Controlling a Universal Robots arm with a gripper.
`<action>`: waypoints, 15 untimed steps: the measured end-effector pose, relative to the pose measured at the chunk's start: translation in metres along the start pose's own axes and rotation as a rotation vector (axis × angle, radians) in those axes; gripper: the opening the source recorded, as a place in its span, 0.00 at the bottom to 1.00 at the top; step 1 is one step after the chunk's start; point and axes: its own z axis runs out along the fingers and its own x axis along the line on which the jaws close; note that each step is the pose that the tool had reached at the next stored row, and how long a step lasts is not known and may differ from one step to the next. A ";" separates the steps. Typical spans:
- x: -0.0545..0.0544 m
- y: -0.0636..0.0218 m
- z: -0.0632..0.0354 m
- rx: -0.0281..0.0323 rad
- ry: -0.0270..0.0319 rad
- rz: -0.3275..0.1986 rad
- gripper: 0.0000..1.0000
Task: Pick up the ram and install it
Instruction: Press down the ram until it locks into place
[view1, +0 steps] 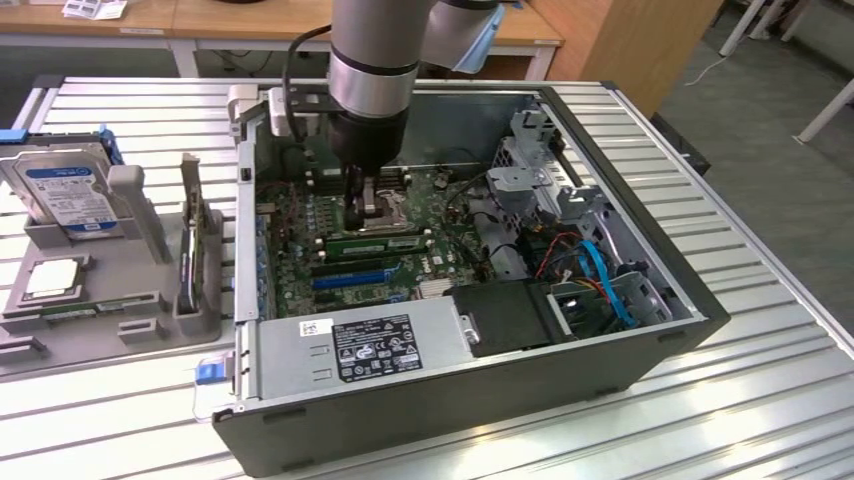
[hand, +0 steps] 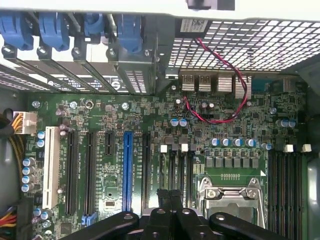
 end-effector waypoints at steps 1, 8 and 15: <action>0.000 0.0000 0.0006 0.0000 -0.0001 0.000 0.10; 0.000 -0.0003 0.0058 0.0000 -0.0001 0.000 0.10; 0.000 -0.0005 0.0106 0.0000 0.0000 0.000 0.10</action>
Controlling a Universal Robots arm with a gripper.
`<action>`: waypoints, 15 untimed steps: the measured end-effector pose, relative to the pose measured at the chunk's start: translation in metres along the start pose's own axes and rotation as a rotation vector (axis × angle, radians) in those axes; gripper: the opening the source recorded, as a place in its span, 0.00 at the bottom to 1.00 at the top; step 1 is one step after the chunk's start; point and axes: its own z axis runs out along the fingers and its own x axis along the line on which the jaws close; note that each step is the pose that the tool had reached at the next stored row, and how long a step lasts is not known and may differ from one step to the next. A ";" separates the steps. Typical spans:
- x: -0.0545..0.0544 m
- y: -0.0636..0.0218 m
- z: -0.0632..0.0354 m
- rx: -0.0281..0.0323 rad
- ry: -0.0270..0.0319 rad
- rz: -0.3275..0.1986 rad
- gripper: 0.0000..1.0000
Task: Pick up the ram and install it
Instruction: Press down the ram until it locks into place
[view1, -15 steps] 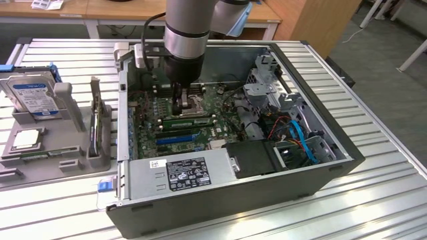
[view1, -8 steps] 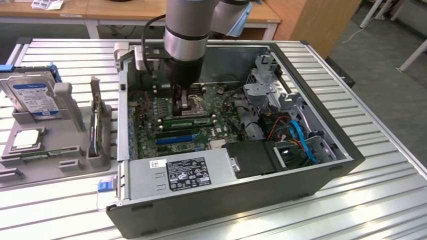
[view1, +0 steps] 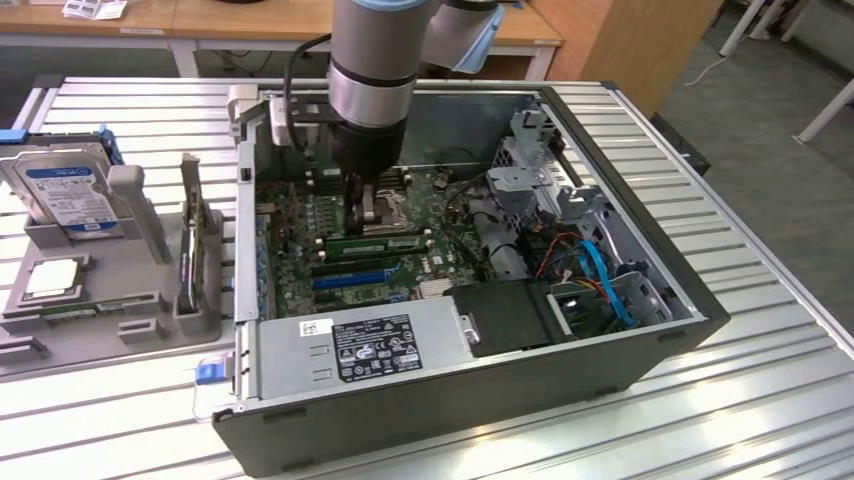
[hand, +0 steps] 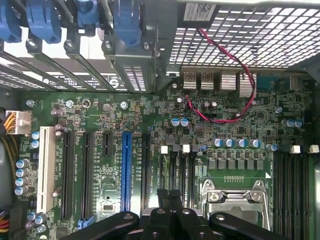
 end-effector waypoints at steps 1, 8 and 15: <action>0.000 0.0000 0.0005 0.0000 0.0000 0.000 0.10; 0.000 0.0000 0.0015 0.0000 0.0001 0.000 0.10; 0.000 -0.0001 0.0040 0.0001 0.0000 0.000 0.10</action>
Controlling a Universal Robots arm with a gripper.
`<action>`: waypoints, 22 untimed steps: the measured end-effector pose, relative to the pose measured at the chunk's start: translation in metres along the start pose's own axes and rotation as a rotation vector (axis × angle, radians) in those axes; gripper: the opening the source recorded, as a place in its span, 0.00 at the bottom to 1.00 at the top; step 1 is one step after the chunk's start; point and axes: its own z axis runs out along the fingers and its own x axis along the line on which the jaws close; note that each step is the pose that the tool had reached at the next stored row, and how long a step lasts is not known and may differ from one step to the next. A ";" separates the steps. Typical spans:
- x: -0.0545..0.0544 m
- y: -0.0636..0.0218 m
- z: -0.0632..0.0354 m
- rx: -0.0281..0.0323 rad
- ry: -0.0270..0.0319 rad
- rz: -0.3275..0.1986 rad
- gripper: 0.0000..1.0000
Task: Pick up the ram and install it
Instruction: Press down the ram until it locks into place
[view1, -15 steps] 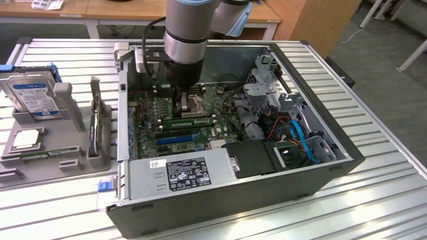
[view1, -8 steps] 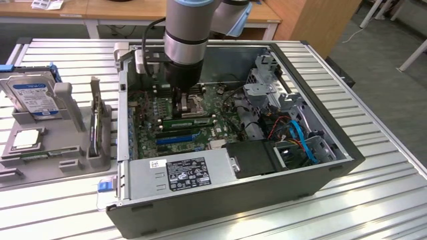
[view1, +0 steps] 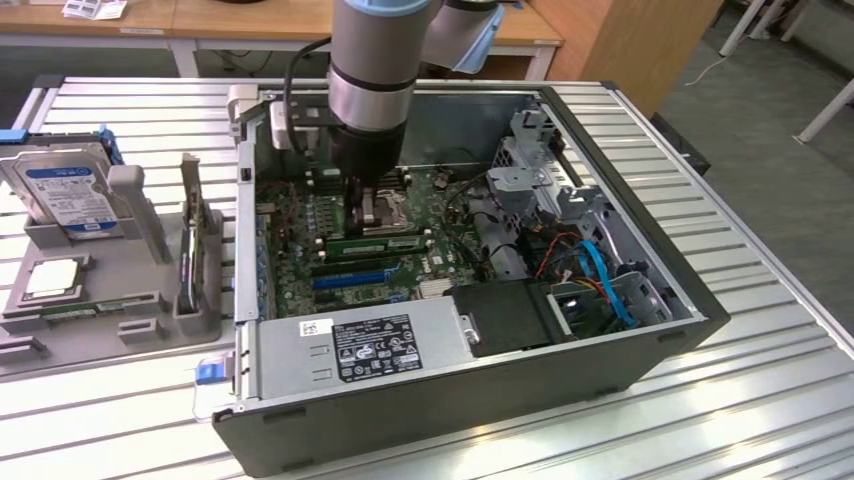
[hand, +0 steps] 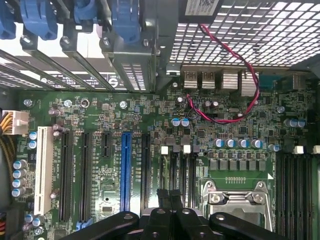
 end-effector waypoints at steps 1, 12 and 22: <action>0.000 0.0000 0.0005 0.0000 0.0000 0.000 0.10; 0.000 0.0003 0.0033 0.0002 -0.0001 0.000 0.10; 0.001 0.0001 0.0051 -0.0001 0.0004 0.000 0.10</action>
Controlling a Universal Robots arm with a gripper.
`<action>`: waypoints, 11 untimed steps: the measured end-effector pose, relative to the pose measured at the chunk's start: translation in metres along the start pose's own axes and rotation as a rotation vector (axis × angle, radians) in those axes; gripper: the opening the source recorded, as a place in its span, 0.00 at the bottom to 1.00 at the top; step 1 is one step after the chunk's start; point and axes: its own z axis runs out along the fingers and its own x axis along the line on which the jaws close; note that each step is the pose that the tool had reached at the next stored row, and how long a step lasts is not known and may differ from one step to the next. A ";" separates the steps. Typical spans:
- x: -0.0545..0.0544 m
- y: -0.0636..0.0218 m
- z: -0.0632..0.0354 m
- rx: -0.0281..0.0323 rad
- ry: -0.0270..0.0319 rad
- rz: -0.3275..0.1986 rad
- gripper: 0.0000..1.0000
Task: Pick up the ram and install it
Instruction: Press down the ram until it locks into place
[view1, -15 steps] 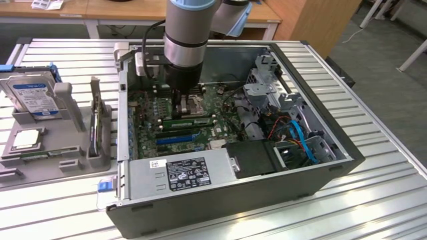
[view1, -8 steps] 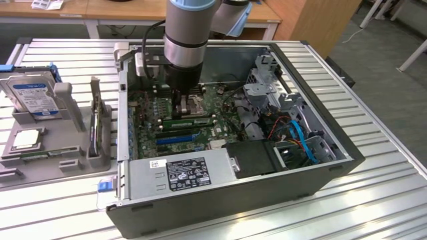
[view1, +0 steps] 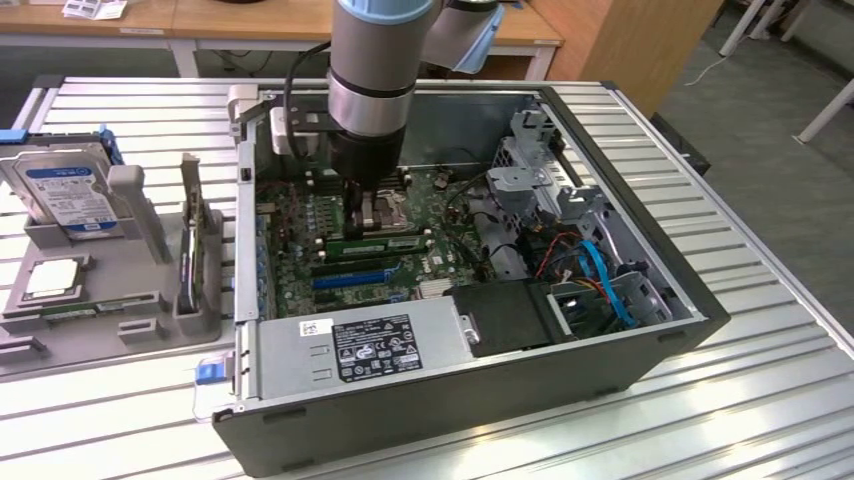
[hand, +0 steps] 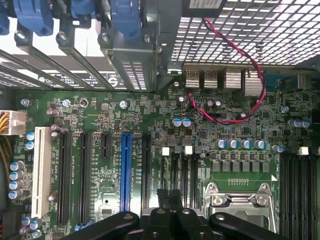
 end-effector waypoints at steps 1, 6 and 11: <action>0.000 0.0000 0.0000 -0.0001 0.0001 0.000 0.10; 0.000 -0.0002 0.0010 0.0003 -0.0006 0.000 0.10; 0.000 -0.0001 0.0019 -0.0001 0.0001 0.000 0.10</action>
